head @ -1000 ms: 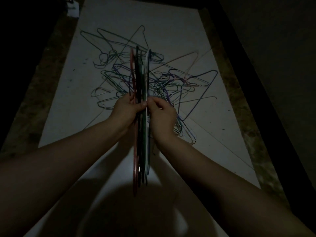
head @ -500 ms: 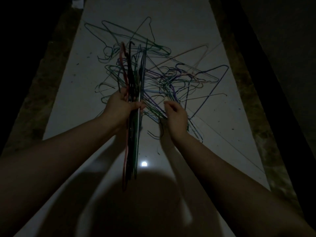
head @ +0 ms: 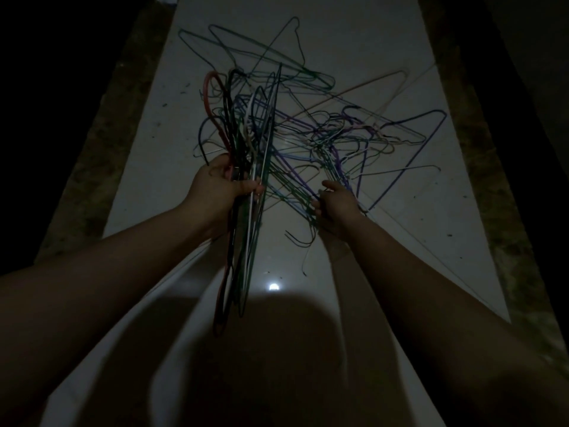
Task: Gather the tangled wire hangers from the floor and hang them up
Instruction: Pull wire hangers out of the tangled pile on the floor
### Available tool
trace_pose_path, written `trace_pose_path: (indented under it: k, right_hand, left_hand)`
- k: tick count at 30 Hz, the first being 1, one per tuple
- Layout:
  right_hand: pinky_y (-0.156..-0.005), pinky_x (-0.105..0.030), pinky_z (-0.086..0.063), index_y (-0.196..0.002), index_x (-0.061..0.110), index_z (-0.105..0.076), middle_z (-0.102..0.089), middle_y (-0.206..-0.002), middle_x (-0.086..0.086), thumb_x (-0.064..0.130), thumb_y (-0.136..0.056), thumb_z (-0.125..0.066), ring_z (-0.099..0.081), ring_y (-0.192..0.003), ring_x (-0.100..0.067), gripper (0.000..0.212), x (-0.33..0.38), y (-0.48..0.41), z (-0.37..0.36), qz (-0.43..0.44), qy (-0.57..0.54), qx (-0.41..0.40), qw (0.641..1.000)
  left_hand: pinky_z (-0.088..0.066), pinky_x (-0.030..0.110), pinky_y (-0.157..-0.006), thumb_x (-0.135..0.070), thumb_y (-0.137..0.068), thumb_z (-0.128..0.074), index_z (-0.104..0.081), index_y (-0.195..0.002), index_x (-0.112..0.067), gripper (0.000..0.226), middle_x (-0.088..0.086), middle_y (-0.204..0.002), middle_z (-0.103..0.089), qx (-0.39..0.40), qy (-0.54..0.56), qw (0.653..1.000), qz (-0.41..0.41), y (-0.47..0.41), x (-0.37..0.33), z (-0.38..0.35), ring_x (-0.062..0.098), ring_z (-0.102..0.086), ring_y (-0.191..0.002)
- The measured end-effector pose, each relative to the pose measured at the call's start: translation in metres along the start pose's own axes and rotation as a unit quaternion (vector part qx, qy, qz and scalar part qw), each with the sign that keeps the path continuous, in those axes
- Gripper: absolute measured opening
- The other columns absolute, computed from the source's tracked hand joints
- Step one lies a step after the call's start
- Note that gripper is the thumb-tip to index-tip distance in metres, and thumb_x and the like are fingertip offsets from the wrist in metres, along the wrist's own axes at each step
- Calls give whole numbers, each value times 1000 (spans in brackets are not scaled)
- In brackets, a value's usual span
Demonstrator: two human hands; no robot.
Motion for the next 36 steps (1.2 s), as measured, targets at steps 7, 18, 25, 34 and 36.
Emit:
trace_pose_path:
  k: [7,18,25,34,36]
  right_hand:
    - [-29,-13,-30,-70,16,-39,-36,-70,-3,-1,-100,-32,-43,-50,-11,35,6,-4,6,-5,38,27,999]
    - [-34,-17,-35,-74,15,-45,-34,-71,-4,-6,-97,-34,-40,-39,-5,33,7,6,7,25,35,58,997]
    - [-34,-15,-34,-140,7,-41,-44,-72,-3,5,-101,-34,-45,-44,-10,40,16,0,34,38,-28,-38,998]
    - [-76,-2,-44,-110,4,-67,-64,-106,-2,6,-94,-53,-57,-98,-9,22,56,19,67,262,-40,-205,942]
    - [-78,-20,-50,-89,14,-64,-62,-85,1,5,-89,-60,-57,-84,-12,11,62,22,72,275,-83,-233,929]
  left_hand:
    - [-56,19,-61,18,-83,-51,-56,-83,-13,31,7,-78,-60,-6,-4,1000,-12,0,-4,2,5,-64,-58]
    - [-56,20,-62,15,-84,-53,-57,-92,-9,25,8,-79,-61,-25,-8,999,-24,-7,-13,19,8,-64,-60]
    - [-56,19,-66,15,-84,-52,-56,-98,-6,25,5,-79,-62,-38,-16,999,-24,-9,-14,25,3,-64,-57]
    - [-54,15,-65,15,-84,-53,-55,-107,-6,31,-10,-62,-69,-38,-23,998,-37,-10,-15,24,2,-65,-60]
    - [-54,15,-66,15,-84,-52,-55,-109,-5,33,-6,-69,-70,-37,-23,998,-36,-9,-15,23,1,-65,-61]
Point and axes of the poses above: each hand's wrist, its own y-axis away from the middle knuckle, its own z-axis out of the back of the hand, x = y × z, the point moved 5 cm from there along -y, towards the middle knuckle
